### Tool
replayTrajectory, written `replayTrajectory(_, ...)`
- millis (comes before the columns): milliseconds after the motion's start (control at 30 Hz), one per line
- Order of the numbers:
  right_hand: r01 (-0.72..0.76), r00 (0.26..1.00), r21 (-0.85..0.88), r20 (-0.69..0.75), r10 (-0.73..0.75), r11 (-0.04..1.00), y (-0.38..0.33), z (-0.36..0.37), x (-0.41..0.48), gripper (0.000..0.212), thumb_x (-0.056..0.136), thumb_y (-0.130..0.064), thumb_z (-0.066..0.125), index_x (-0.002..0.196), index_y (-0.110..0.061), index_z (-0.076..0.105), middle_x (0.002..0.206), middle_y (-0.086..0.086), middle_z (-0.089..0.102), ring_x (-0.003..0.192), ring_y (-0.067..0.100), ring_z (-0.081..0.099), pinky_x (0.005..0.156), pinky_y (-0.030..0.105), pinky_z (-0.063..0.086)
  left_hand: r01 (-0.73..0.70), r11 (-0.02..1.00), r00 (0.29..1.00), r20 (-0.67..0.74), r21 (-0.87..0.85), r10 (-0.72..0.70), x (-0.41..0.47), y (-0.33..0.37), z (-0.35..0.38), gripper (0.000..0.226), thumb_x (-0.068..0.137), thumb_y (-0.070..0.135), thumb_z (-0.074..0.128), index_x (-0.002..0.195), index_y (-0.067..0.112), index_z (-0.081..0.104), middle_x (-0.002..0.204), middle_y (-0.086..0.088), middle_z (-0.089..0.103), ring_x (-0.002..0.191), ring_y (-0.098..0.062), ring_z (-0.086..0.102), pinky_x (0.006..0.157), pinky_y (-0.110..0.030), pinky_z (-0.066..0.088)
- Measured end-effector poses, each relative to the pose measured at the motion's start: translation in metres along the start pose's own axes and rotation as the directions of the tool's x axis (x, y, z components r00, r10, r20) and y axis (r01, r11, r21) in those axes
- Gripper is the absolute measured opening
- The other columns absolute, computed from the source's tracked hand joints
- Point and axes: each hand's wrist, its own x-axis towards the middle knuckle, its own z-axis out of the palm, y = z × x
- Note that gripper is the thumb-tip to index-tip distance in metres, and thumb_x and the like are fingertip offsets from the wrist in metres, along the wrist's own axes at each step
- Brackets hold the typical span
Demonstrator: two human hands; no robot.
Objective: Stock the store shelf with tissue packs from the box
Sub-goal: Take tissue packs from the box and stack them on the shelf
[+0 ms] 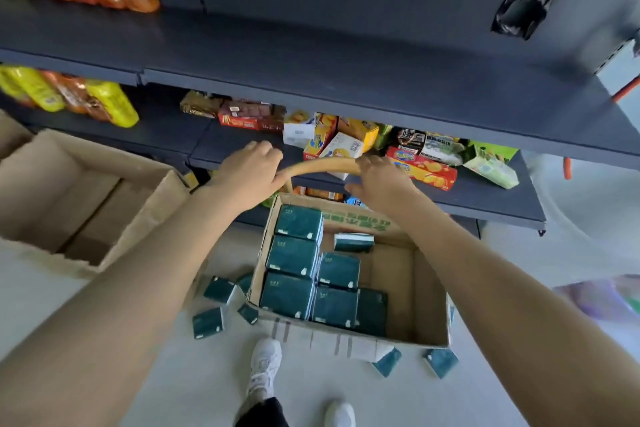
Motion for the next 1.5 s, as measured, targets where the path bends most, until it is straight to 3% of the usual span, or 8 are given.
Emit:
replayTrajectory(300, -0.204, 0.917, 0.089, 0.365, 0.158, 0.975, -0.04, 0.134, 0.036, 0.052, 0.097, -0.036, 0.043, 0.14, -0.009, 0.033, 0.14, 0.012, 0.043, 0.13, 0.029, 0.037, 0.101, 0.038, 0.037, -0.083, 0.994, 0.952, 0.29, -0.07, 0.1, 0.012, -0.059, 0.124, 0.044, 0.099, 0.04, 0.036, 0.127, 0.008, 0.047, 0.125, -0.009, 0.049, 0.117, -0.025, 0.044, 0.093, -0.035, 0.042)
replayTrajectory(567, -0.5, 0.78, 0.259, 0.549, 0.301, 0.826, -0.067, 0.227, 0.055, 0.063, 0.096, -0.041, 0.048, 0.142, -0.003, 0.03, 0.141, 0.014, 0.041, 0.132, 0.029, 0.034, 0.103, 0.039, 0.037, -0.169, 0.971, 0.915, 0.34, -0.17, 0.219, 0.024, -0.075, 0.197, 0.041, 0.099, 0.036, 0.038, 0.126, 0.007, 0.048, 0.13, -0.009, 0.047, 0.122, -0.024, 0.041, 0.098, -0.03, 0.034)
replayTrajectory(800, -0.75, 0.661, 0.487, 0.578, 0.478, 0.447, -0.086, 0.281, 0.069, 0.056, 0.083, -0.044, 0.066, 0.118, -0.001, 0.053, 0.117, 0.015, 0.054, 0.103, 0.03, 0.057, 0.084, 0.032, 0.046, -0.162, 0.956, 0.908, 0.344, -0.243, 0.241, 0.026, -0.075, 0.226, 0.041, 0.094, 0.028, 0.053, 0.124, 0.0, 0.055, 0.121, -0.017, 0.055, 0.118, -0.033, 0.048, 0.092, -0.042, 0.045)
replayTrajectory(967, -0.768, 0.628, 0.554, 0.552, 0.549, 0.321, -0.09, 0.292, 0.07, 0.044, 0.073, -0.046, 0.074, 0.091, -0.008, 0.061, 0.102, 0.013, 0.06, 0.092, 0.028, 0.059, 0.075, 0.033, 0.051, -0.162, 0.958, 0.932, 0.281, -0.236, 0.228, 0.026, -0.073, 0.231, 0.031, 0.085, 0.021, 0.067, 0.104, -0.003, 0.065, 0.101, -0.019, 0.063, 0.098, -0.037, 0.059, 0.077, -0.042, 0.051)
replayTrajectory(1033, -0.769, 0.607, 0.597, 0.57, 0.554, 0.23, -0.085, 0.288, 0.066, 0.035, 0.074, -0.041, 0.075, 0.071, -0.016, 0.05, 0.09, 0.011, 0.062, 0.081, 0.023, 0.058, 0.058, 0.026, 0.044, -0.141, 0.958, 0.932, 0.292, -0.249, 0.213, 0.028, -0.067, 0.227, 0.034, 0.091, 0.025, 0.058, 0.113, -0.001, 0.061, 0.112, -0.017, 0.059, 0.109, -0.034, 0.054, 0.087, -0.041, 0.047)
replayTrajectory(1100, -0.769, 0.582, 0.625, 0.599, 0.55, 0.133, -0.076, 0.281, 0.057, 0.035, 0.079, -0.032, 0.074, 0.067, -0.016, 0.045, 0.072, 0.003, 0.057, 0.065, 0.016, 0.054, 0.047, 0.02, 0.039, -0.108, 0.956, 0.932, 0.308, -0.273, 0.193, 0.029, -0.06, 0.227, 0.039, 0.097, 0.03, 0.047, 0.124, 0.003, 0.054, 0.124, -0.012, 0.054, 0.12, -0.027, 0.046, 0.096, -0.036, 0.04)
replayTrajectory(1300, -0.729, 0.52, 0.673, 0.661, 0.541, -0.122, -0.031, 0.276, 0.016, 0.031, 0.081, -0.027, 0.073, 0.098, -0.004, 0.06, 0.084, 0.006, 0.065, 0.076, 0.02, 0.062, 0.071, 0.032, 0.052, 0.076, 0.908, 0.922, 0.377, -0.412, 0.093, 0.029, -0.032, 0.228, 0.039, 0.098, 0.031, 0.044, 0.126, 0.005, 0.053, 0.126, -0.009, 0.054, 0.118, -0.023, 0.048, 0.097, -0.03, 0.037)
replayTrajectory(1500, -0.643, 0.437, 0.671, 0.718, 0.542, -0.369, 0.008, 0.283, -0.023, 0.016, 0.082, -0.022, 0.072, 0.087, -0.014, 0.059, 0.101, 0.015, 0.066, 0.095, 0.031, 0.065, 0.087, 0.047, 0.054, 0.208, 0.905, 0.705, 0.698, -0.372, 0.124, 0.015, -0.014, 0.255, 0.043, 0.094, 0.039, 0.053, 0.124, 0.009, 0.053, 0.127, -0.005, 0.056, 0.112, -0.019, 0.054, 0.093, -0.029, 0.042)
